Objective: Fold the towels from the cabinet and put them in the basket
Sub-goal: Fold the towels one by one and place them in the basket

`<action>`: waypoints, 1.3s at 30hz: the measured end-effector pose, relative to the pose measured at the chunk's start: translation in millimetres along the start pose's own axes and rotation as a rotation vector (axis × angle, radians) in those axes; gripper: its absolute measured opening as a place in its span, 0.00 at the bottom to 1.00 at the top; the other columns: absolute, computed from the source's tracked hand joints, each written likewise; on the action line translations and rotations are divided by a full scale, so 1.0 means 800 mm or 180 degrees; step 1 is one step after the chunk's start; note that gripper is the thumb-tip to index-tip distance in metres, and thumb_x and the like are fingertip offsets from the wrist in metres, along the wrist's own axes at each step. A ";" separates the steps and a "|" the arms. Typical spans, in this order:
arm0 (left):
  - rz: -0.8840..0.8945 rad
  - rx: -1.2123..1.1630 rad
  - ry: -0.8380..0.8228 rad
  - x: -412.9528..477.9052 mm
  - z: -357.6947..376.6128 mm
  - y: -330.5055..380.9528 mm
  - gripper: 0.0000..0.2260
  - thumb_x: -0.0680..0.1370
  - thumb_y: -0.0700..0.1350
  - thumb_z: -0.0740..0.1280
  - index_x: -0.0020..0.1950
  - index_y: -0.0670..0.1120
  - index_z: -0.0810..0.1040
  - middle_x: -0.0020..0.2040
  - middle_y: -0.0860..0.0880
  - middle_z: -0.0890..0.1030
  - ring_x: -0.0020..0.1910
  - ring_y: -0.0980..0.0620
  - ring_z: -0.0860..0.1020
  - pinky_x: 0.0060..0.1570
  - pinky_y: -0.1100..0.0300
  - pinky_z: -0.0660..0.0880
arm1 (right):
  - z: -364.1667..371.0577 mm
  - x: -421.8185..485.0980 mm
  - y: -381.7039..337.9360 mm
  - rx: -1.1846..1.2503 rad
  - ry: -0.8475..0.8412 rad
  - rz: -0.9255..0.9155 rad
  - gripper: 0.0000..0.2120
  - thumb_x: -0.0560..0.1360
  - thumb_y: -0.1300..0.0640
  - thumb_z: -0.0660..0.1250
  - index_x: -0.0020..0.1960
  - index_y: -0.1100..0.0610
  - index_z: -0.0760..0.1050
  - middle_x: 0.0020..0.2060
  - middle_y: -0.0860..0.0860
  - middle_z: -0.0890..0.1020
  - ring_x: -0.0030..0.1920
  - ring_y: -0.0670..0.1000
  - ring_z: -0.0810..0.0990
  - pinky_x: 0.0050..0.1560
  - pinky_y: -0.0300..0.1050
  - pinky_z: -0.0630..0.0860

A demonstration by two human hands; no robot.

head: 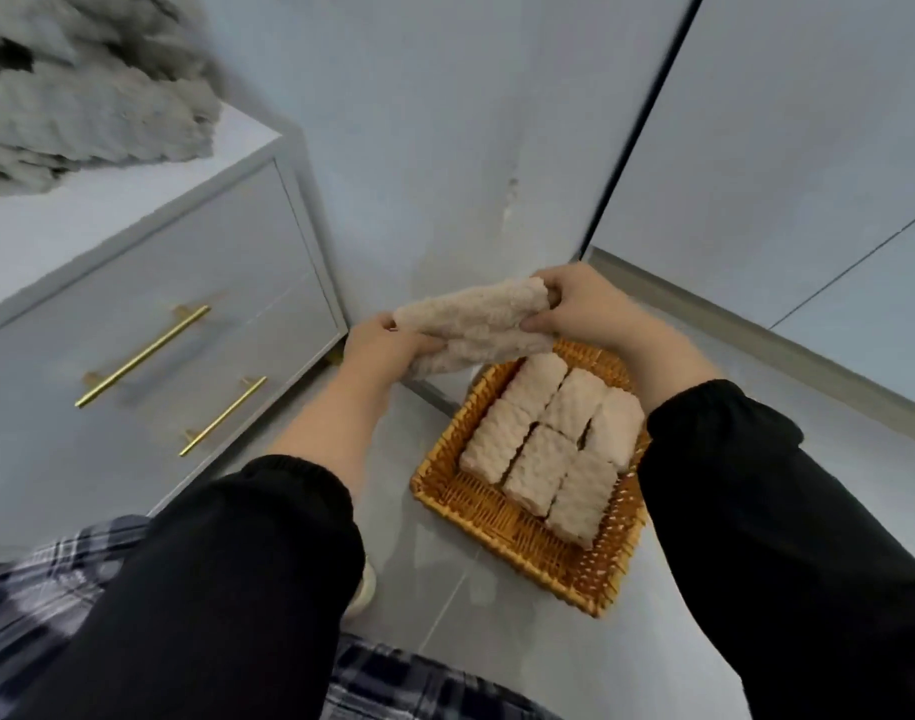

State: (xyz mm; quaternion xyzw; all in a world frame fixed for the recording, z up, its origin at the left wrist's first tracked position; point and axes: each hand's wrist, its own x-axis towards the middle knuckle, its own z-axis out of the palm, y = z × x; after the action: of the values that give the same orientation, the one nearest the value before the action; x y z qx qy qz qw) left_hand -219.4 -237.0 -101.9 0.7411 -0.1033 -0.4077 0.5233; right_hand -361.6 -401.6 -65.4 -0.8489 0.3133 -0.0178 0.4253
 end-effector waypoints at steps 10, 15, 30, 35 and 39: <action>-0.0471 0.0602 -0.0530 0.061 0.072 -0.087 0.22 0.72 0.42 0.75 0.64 0.41 0.75 0.58 0.43 0.79 0.56 0.44 0.78 0.52 0.53 0.77 | 0.092 -0.016 0.167 0.3364 -0.0284 0.1880 0.14 0.70 0.64 0.69 0.56 0.61 0.75 0.44 0.55 0.85 0.46 0.52 0.84 0.45 0.46 0.82; -0.0398 0.1464 -0.0674 0.094 0.066 -0.127 0.17 0.75 0.45 0.71 0.61 0.42 0.76 0.58 0.44 0.79 0.56 0.45 0.78 0.54 0.53 0.75 | 0.164 -0.024 0.223 0.3717 0.0133 0.3107 0.23 0.72 0.65 0.69 0.66 0.62 0.71 0.55 0.58 0.81 0.53 0.56 0.81 0.45 0.51 0.81; -0.0839 0.2654 -0.1247 0.117 0.043 -0.216 0.11 0.80 0.47 0.63 0.53 0.42 0.80 0.48 0.44 0.79 0.52 0.44 0.78 0.48 0.55 0.75 | 0.287 -0.038 0.246 0.3949 0.0652 0.4505 0.23 0.77 0.76 0.55 0.69 0.62 0.65 0.64 0.60 0.73 0.64 0.62 0.73 0.57 0.57 0.73; -0.0778 0.3124 -0.1173 0.123 0.049 -0.220 0.15 0.80 0.50 0.62 0.36 0.45 0.73 0.34 0.49 0.72 0.42 0.45 0.75 0.39 0.57 0.68 | 0.319 -0.022 0.261 0.2980 0.0202 0.4456 0.22 0.75 0.67 0.66 0.68 0.63 0.66 0.62 0.59 0.74 0.61 0.60 0.75 0.61 0.55 0.74; -0.0720 0.3211 -0.1077 0.125 0.049 -0.219 0.18 0.80 0.50 0.62 0.31 0.47 0.70 0.32 0.49 0.71 0.39 0.46 0.74 0.37 0.58 0.67 | 0.310 -0.024 0.260 0.0548 -0.0499 0.3755 0.19 0.73 0.49 0.70 0.56 0.61 0.75 0.49 0.56 0.79 0.50 0.55 0.79 0.46 0.46 0.77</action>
State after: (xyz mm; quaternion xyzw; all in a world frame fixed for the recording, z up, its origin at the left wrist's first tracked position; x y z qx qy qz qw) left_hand -230.8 -246.1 -306.9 0.8308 -0.2885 -0.4749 0.0316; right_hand -410.7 -306.8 -371.7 -0.4931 0.6966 0.2586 0.4525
